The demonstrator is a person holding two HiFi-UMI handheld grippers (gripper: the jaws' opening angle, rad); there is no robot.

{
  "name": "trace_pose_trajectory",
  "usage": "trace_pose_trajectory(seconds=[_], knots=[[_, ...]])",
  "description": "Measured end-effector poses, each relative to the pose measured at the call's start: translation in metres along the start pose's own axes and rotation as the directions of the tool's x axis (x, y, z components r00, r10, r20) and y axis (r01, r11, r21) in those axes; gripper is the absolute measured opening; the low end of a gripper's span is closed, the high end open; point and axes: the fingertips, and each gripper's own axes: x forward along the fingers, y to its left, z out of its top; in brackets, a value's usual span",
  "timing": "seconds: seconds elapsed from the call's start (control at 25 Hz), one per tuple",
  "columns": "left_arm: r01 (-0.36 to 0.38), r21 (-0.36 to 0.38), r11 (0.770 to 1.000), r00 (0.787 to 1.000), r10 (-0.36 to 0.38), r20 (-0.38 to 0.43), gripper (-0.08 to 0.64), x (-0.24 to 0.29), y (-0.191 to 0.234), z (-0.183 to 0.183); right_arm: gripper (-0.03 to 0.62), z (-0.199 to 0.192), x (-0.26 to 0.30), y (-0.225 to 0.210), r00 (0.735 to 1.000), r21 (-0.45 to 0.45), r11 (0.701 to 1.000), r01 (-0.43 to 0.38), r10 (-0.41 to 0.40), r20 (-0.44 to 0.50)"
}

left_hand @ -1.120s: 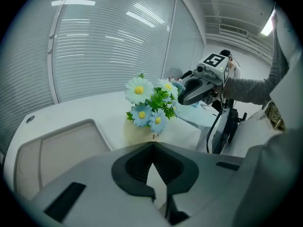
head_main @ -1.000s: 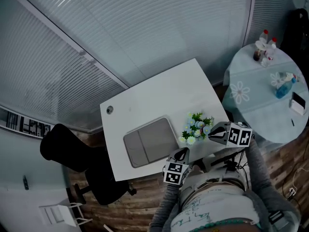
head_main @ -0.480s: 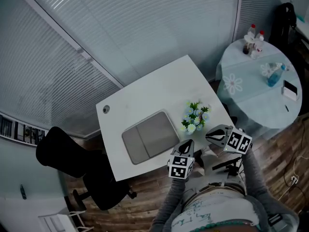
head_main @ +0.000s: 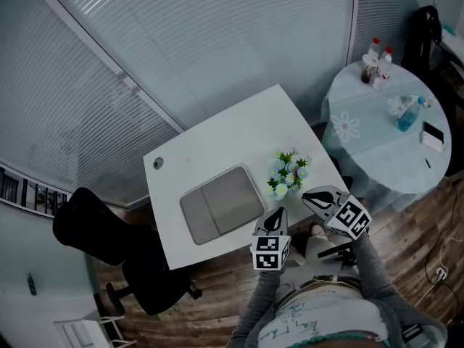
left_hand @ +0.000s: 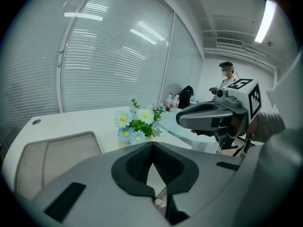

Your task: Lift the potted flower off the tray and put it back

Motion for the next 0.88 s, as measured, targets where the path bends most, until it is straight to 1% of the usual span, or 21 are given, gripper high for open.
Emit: trace_pose_trajectory(seconds=[0.12, 0.28, 0.44, 0.56, 0.88], knots=[[-0.012, -0.031, 0.999, 1.0, 0.013, 0.01, 0.011, 0.004, -0.004, 0.007, 0.032, -0.005, 0.001, -0.009, 0.999, 0.0, 0.999, -0.033, 0.033, 0.0], [-0.033, -0.058, 0.998, 0.999, 0.033, 0.007, 0.011, 0.012, -0.011, 0.011, 0.032, -0.004, 0.002, -0.015, 0.993, -0.01, 0.993, -0.114, 0.113, -0.018], [-0.077, -0.082, 0.994, 0.997, 0.078, 0.014, 0.011, 0.018, -0.011, 0.017, 0.032, -0.005, 0.005, -0.023, 0.988, -0.041, 0.988, -0.15, 0.149, -0.028], [-0.102, -0.094, 0.99, 0.995, 0.104, 0.014, 0.011, 0.021, -0.012, 0.019, 0.032, -0.002, 0.004, -0.023, 0.981, -0.038, 0.981, -0.189, 0.187, -0.041], [-0.139, -0.094, 0.986, 0.99, 0.138, -0.008, 0.011, 0.025, -0.016, 0.016, 0.032, -0.013, 0.005, -0.031, 0.972, -0.059, 0.972, -0.229, 0.226, -0.059]])
